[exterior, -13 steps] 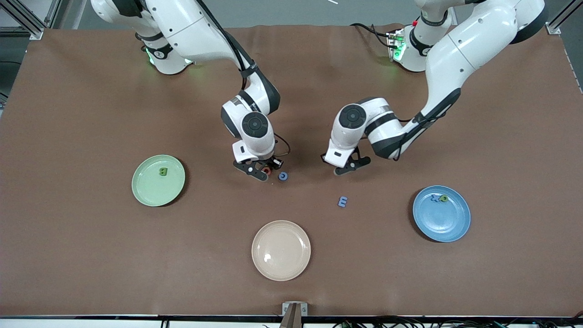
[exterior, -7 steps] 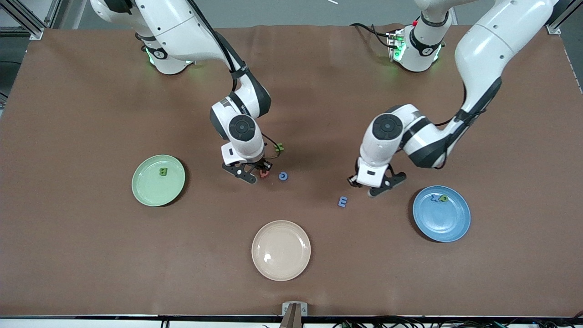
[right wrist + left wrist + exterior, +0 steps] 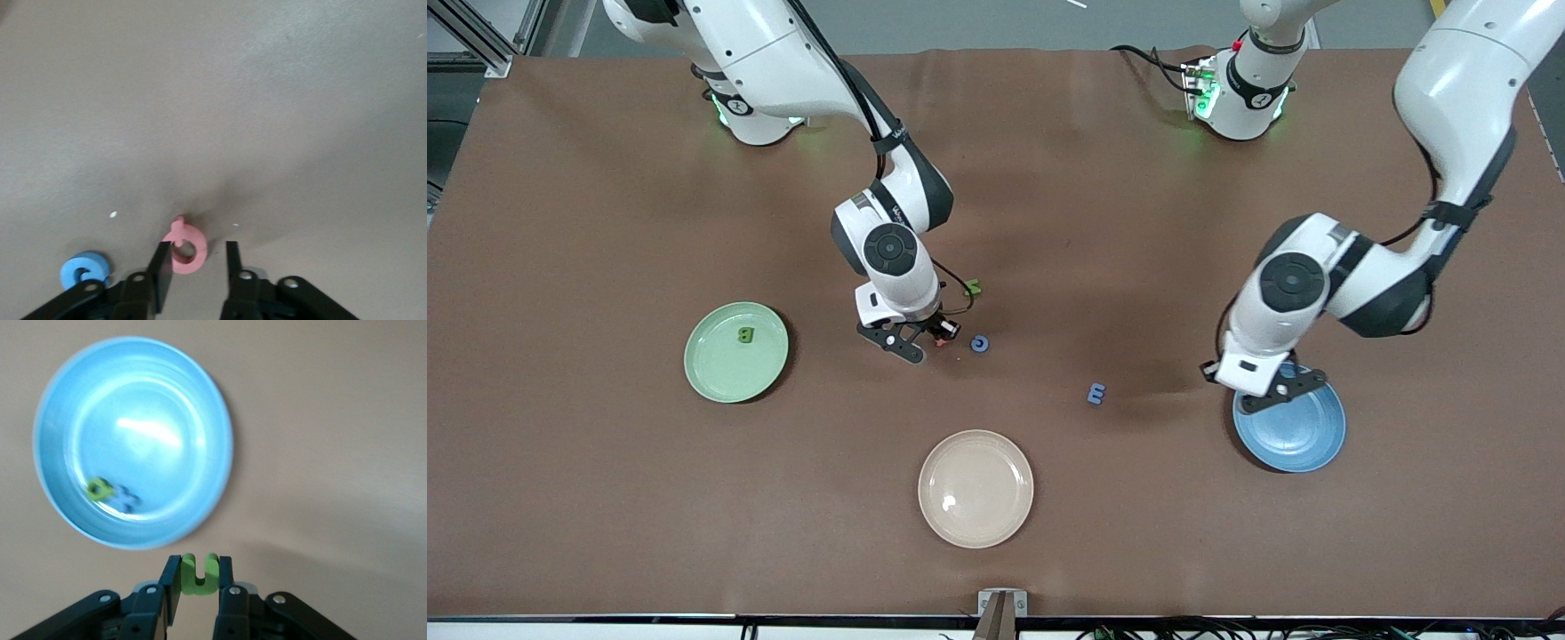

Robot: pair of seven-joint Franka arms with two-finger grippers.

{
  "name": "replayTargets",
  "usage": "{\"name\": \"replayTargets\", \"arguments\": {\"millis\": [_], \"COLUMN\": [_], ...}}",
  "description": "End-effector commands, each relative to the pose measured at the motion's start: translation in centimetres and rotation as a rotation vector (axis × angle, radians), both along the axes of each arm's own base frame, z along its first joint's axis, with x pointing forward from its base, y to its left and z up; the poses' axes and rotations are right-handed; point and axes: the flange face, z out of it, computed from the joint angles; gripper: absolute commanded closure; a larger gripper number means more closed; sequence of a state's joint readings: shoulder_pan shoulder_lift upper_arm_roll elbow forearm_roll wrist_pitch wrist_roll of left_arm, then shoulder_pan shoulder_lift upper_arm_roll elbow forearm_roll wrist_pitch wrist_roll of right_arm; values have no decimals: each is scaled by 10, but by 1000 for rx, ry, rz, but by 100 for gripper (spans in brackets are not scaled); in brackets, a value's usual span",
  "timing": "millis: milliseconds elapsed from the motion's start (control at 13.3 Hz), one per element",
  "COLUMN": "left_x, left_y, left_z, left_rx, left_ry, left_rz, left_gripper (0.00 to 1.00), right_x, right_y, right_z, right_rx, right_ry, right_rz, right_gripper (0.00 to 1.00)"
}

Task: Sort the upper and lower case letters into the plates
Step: 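Drop the u into the blue plate while the right gripper lifts the a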

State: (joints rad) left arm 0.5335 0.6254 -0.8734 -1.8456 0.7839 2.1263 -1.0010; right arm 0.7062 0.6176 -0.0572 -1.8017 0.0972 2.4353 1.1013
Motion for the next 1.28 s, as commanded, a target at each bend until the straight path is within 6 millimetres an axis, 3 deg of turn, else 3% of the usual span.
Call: {"name": "replayTargets", "arguments": {"millis": [0, 150, 300, 600, 826, 1051, 1126, 1201], "left_x": [2, 0, 0, 2, 4, 3, 3, 3], "left_y": [54, 89, 99, 129, 133, 132, 132, 133], "left_z": [-5, -29, -39, -64, -66, -67, -69, -68], "left_rx": [11, -45, -69, -92, -94, -95, -98, -96], "left_ry": [44, 56, 46, 36, 35, 38, 40, 39], "left_rz": [-70, -68, -86, -89, -98, -100, -100, -99], "left_gripper": [97, 97, 97, 96, 94, 77, 67, 52], "right_x": [-7, -7, -9, -12, -13, -6, -3, 2], "right_y": [13, 14, 15, 14, 13, 6, 3, -2], "right_z": [-9, -13, -17, -27, -28, -26, -24, -22], "right_rx": [15, 10, 3, -19, -22, -28, -27, -28], "right_ry": [-12, -14, -14, -10, -9, -15, -16, -17], "right_rz": [-36, -28, -19, 0, 3, 10, 7, 3], "right_gripper": [1, 1, 3, 29, 52, 84, 96, 100]}}
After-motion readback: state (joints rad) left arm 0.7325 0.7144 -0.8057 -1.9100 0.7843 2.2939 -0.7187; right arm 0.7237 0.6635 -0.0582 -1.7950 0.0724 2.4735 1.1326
